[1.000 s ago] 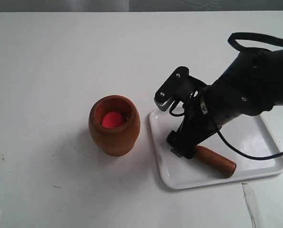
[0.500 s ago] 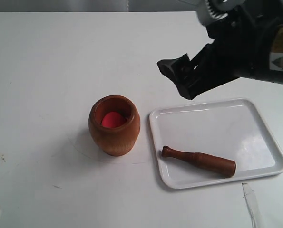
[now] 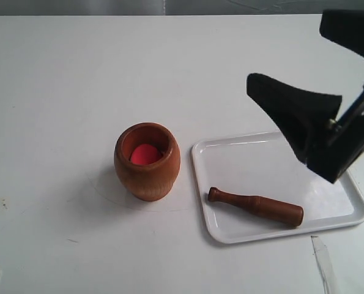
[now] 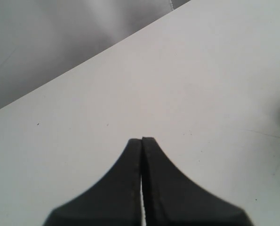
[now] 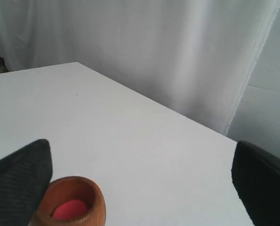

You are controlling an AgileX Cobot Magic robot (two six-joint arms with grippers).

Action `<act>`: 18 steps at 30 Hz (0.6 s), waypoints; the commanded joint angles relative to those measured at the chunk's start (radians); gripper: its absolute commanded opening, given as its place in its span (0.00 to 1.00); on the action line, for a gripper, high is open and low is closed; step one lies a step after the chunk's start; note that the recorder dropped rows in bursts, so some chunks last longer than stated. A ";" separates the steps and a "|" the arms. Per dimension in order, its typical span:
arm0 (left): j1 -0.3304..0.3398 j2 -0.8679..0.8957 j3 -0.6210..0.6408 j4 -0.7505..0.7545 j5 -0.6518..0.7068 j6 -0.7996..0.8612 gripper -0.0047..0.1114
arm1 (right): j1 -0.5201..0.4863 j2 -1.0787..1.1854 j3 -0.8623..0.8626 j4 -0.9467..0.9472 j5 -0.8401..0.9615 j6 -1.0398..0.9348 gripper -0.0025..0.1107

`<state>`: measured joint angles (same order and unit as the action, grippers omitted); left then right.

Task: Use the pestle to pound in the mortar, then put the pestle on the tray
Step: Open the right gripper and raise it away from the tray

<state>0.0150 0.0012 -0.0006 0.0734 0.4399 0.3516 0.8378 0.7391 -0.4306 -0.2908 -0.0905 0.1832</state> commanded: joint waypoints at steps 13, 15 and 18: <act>-0.008 -0.001 0.001 -0.007 -0.003 -0.008 0.04 | -0.001 -0.074 0.322 -0.041 -0.450 -0.066 0.02; -0.008 -0.001 0.001 -0.007 -0.003 -0.008 0.04 | -0.001 -0.074 0.377 -0.040 -0.588 -0.109 0.02; -0.008 -0.001 0.001 -0.007 -0.003 -0.008 0.04 | -0.001 -0.074 0.431 -0.040 -0.713 -0.144 0.02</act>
<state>0.0150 0.0012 -0.0006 0.0734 0.4399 0.3516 0.8378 0.6687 -0.0436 -0.3188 -0.6666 0.0811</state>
